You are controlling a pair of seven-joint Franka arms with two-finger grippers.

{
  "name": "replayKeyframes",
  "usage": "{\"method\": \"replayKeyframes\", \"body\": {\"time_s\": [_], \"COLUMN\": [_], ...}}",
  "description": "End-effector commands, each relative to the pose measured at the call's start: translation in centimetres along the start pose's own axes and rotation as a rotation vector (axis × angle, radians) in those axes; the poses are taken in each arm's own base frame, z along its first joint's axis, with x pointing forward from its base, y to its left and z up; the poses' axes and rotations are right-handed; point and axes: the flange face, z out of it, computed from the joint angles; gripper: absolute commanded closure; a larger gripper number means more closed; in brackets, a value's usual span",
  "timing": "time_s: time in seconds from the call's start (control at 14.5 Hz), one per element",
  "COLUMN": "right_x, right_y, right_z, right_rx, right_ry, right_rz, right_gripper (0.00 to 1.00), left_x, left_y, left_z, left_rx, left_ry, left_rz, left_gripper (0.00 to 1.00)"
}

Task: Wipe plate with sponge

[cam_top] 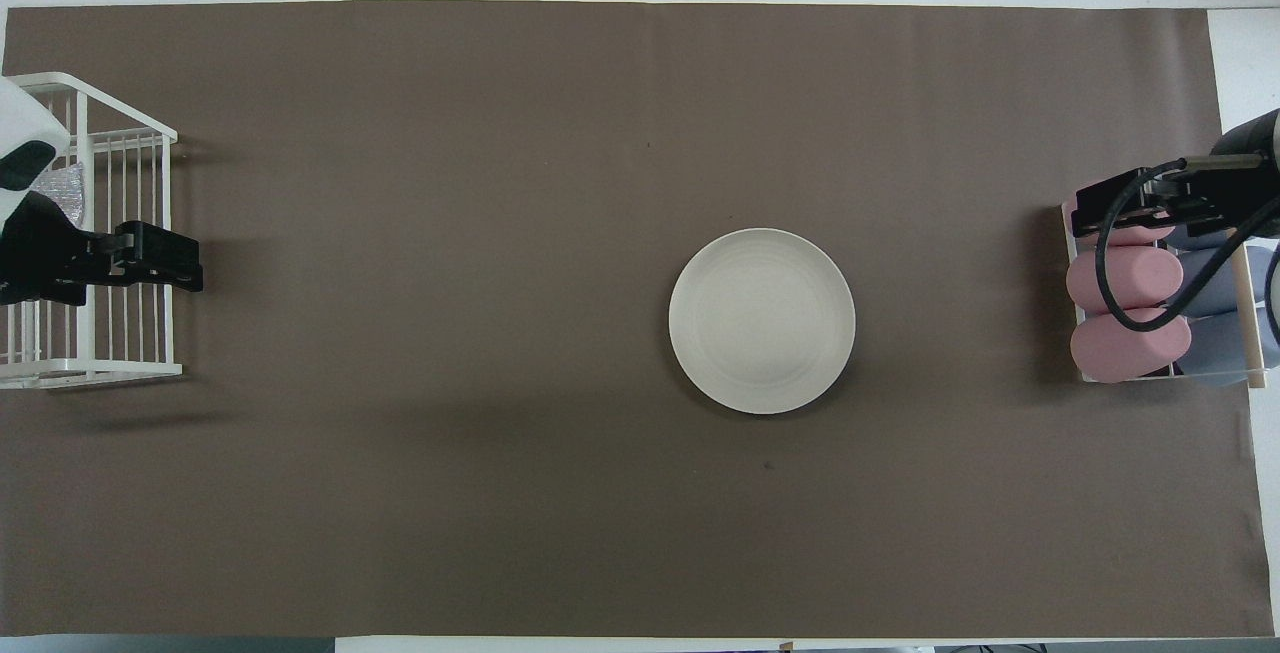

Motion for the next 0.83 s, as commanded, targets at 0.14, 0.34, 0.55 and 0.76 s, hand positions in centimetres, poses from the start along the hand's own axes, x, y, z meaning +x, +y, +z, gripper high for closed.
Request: {"method": "replayKeyframes", "body": {"time_s": [0.14,0.34,0.55,0.76], "right_x": [-0.5,-0.5,-0.5,-0.5], "right_y": [-0.3,-0.3,-0.3,-0.3], "right_z": [-0.3,-0.3,-0.3,-0.2], "right_rx": [0.011,0.011,0.011,0.011], "right_ry": [-0.001,-0.001,-0.001,-0.004], "right_rz": [0.016,0.020,0.022,0.028], "right_gripper": [0.00,0.00,0.00,0.00], "left_x": [0.2,0.1,0.0,0.5], "left_y": [-0.5,-0.5,-0.1,-0.7], "left_z": [-0.4,-0.4,0.1,0.6], "left_rx": [0.006,0.005,0.006,0.006], "left_ry": [0.030,0.029,0.026,0.083], "left_rz": [-0.002,-0.044,-0.055,-0.069], "left_gripper": [0.00,0.00,0.00,0.00]}}
